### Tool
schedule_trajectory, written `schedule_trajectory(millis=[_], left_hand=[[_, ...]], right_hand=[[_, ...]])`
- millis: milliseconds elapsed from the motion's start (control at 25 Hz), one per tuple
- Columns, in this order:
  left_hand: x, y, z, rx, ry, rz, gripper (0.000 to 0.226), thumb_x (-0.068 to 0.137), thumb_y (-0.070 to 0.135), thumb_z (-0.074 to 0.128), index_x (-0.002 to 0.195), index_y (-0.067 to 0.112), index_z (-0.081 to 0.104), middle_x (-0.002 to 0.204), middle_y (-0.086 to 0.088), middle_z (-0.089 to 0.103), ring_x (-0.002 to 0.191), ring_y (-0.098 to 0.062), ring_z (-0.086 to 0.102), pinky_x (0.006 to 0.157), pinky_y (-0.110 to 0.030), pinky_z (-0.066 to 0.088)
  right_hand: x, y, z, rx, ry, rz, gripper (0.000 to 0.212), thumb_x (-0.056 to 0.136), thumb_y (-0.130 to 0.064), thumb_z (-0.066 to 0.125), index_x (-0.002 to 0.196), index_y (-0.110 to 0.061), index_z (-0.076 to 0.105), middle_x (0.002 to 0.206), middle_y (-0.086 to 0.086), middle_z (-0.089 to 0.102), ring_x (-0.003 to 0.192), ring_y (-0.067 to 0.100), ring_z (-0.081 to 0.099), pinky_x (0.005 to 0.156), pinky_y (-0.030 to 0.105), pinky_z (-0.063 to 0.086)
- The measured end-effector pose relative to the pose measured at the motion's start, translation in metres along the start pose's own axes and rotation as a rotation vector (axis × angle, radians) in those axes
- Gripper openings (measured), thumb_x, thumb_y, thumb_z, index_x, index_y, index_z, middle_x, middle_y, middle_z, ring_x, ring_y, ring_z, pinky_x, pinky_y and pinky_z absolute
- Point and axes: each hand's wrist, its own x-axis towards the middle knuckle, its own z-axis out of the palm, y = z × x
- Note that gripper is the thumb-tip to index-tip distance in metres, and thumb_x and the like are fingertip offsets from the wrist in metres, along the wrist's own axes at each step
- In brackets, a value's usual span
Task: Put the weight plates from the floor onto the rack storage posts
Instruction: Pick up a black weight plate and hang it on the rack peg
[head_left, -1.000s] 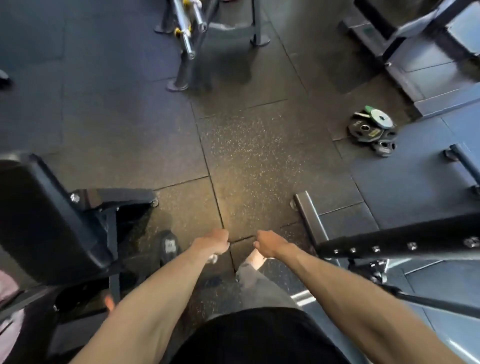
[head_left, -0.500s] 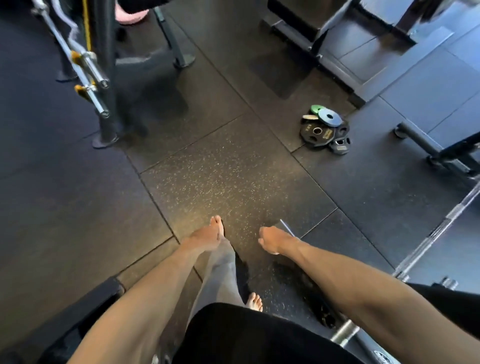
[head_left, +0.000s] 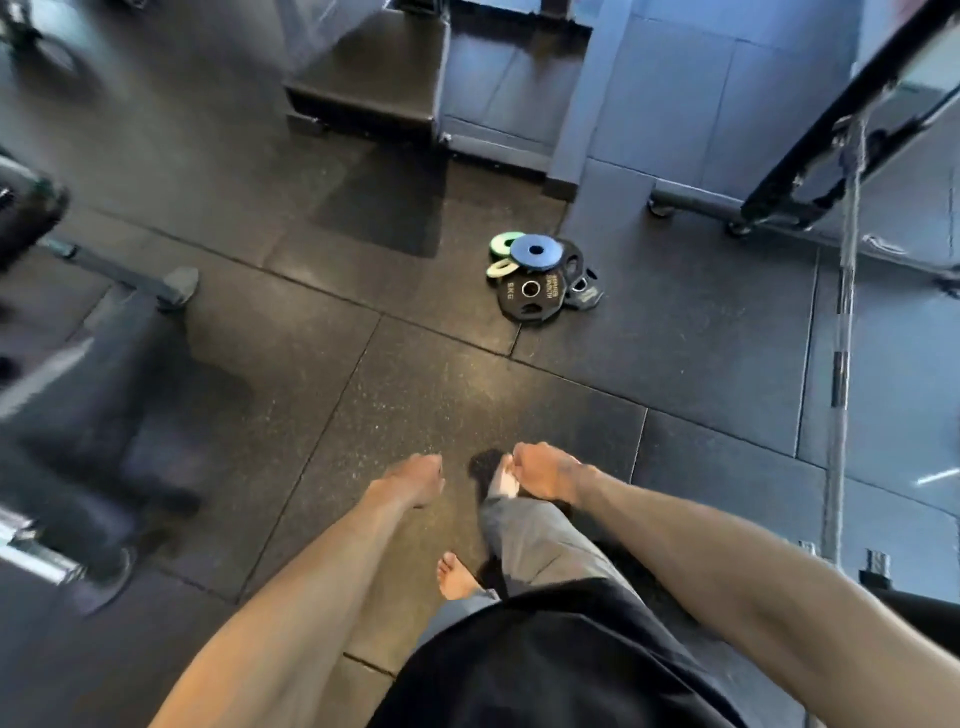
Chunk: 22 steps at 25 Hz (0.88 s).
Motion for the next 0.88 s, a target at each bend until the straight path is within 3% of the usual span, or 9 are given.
schedule_trajectory(millis=[120, 200, 400, 880], left_hand=[[0.058, 0.002, -0.063, 0.100, -0.040, 0.036, 0.025, 0.099, 0.033, 0.044, 0.112, 0.017, 0.058, 0.124, -0.010, 0.060, 0.112, -0.034, 0.059, 0.092, -0.042, 0.049], [0.098, 0.012, -0.106, 0.128, -0.041, 0.061, 0.027, 0.098, 0.034, 0.046, 0.115, 0.017, 0.058, 0.126, -0.011, 0.060, 0.115, -0.035, 0.059, 0.094, -0.043, 0.049], [0.188, 0.057, -0.211, 0.160, -0.097, 0.124, 0.027, 0.098, 0.028, 0.049, 0.117, 0.014, 0.060, 0.121, -0.014, 0.065, 0.110, -0.033, 0.062, 0.090, -0.041, 0.051], [0.394, 0.137, -0.367, 0.141, -0.197, 0.240, 0.027, 0.099, 0.025, 0.048, 0.118, 0.011, 0.062, 0.123, -0.013, 0.065, 0.115, -0.033, 0.059, 0.094, -0.039, 0.044]], right_hand=[[0.068, 0.002, -0.033, 0.112, 0.024, 0.073, 0.046, 0.092, -0.036, 0.043, 0.125, -0.009, 0.059, 0.133, 0.018, 0.055, 0.118, 0.037, 0.056, 0.100, 0.042, 0.047], [0.131, 0.020, -0.049, 0.162, 0.037, 0.113, 0.054, 0.081, -0.045, 0.039, 0.121, -0.016, 0.061, 0.133, 0.018, 0.053, 0.118, 0.039, 0.054, 0.101, 0.047, 0.046], [0.180, 0.015, -0.161, 0.324, 0.005, 0.186, 0.030, 0.093, -0.030, 0.044, 0.110, -0.011, 0.059, 0.118, 0.020, 0.065, 0.112, 0.040, 0.061, 0.092, 0.043, 0.051], [0.322, 0.036, -0.300, 0.574, 0.116, 0.416, 0.030, 0.097, -0.027, 0.044, 0.113, -0.008, 0.061, 0.119, 0.020, 0.068, 0.109, 0.037, 0.064, 0.088, 0.040, 0.052]])
